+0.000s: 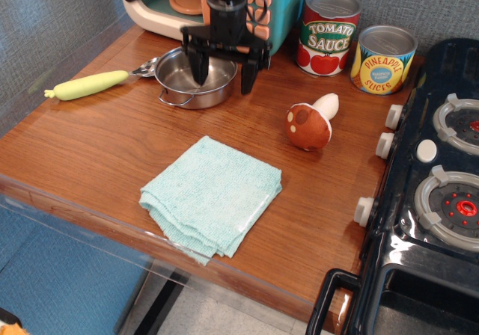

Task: Pick up pot near scoop, place it on top of blue cloth.

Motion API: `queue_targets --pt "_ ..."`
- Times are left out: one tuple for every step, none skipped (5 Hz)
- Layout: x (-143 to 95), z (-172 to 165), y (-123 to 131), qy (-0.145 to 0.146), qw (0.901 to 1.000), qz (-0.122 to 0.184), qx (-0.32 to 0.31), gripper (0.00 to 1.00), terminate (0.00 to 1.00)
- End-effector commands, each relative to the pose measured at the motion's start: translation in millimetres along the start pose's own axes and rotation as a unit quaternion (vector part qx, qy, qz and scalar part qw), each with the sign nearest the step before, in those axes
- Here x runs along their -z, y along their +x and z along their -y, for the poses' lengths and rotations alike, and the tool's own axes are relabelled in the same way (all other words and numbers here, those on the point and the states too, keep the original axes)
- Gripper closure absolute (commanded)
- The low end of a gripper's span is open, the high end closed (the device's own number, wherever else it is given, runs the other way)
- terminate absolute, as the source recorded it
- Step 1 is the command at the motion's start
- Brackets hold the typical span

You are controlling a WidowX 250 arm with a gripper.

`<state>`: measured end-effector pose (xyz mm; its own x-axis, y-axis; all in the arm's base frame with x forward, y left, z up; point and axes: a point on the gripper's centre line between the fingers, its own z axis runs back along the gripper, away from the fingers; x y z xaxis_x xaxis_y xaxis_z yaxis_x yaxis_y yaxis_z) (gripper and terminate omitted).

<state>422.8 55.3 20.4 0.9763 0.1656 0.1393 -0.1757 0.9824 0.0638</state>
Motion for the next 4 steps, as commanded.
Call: queue_targets --pt "-17 -10 8 -0.012 0.9995 0.027 -0.005 1.00 0.00" --pt "-27 -8 5 -0.009 0.9991 0.040 0.001 1.00 0.00" --pt "-55 -10 -2 0.002 0.9969 0.078 0.001 1.00 0.00" --pt "-93 -9 -25 0.006 0.9922 0.125 0.004 1.00 0.00"
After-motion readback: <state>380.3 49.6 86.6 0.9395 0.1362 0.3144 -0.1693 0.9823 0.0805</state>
